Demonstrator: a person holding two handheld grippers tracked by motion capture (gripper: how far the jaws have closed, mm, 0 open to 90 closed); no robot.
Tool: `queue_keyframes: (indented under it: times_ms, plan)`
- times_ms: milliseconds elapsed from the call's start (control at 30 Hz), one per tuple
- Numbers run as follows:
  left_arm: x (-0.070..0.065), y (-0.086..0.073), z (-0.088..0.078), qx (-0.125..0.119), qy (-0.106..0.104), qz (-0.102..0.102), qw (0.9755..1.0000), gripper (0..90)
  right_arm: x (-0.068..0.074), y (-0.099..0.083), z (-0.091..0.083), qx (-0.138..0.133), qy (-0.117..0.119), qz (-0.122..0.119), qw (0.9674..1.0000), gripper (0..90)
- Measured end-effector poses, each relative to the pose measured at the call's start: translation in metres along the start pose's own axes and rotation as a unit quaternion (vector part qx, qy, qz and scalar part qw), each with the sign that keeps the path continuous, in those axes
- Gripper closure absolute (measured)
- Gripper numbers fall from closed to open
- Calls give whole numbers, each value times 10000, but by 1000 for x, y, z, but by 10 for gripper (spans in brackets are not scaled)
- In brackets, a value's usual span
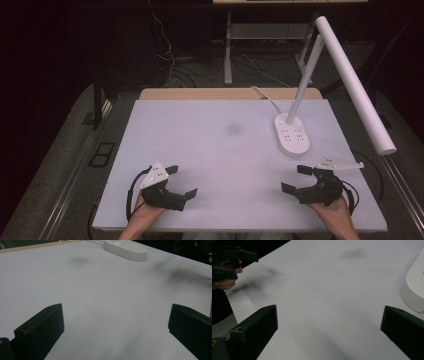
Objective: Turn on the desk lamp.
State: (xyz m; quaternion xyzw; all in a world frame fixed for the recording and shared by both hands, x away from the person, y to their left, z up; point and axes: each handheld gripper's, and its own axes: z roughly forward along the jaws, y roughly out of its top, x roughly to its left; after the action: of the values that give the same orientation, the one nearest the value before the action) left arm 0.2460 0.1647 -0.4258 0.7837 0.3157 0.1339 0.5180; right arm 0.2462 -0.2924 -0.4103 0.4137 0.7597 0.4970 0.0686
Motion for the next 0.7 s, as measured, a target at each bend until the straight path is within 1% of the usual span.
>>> queue_keyframes:
  times_ms: [67, 267, 333, 400, 533, 567, 700]
  plan:
    - [0, 0, 0, -12, -8, -8, 10000, 0, 0, 0, 1, 19, -2, -33, 10000, 4]
    - [0, 0, -1, -16, -9, 6, 10000, 0, 1, 0, 0, 22, -19, 12, 10000, 4]
    - [-1, 0, -1, -14, -7, 20, 10000, 0, 0, 0, -1, 11, -36, -14, 10000, 4]
    - [-1, 0, -2, -18, 1, 18, 10000, 0, 0, 0, -2, 15, -39, 45, 10000, 4]
    - [0, 0, -1, -2, 7, 4, 10000, 0, -1, 0, -4, -35, -80, 47, 10000, 4]
    - [0, 0, -1, 15, -4, 30, 10000, 0, -1, 0, -5, -25, -84, 47, 10000, 4]
    - [-1, 0, 0, 14, -5, 24, 10000, 0, -2, 1, -6, 9, -87, 72, 9999, 3]
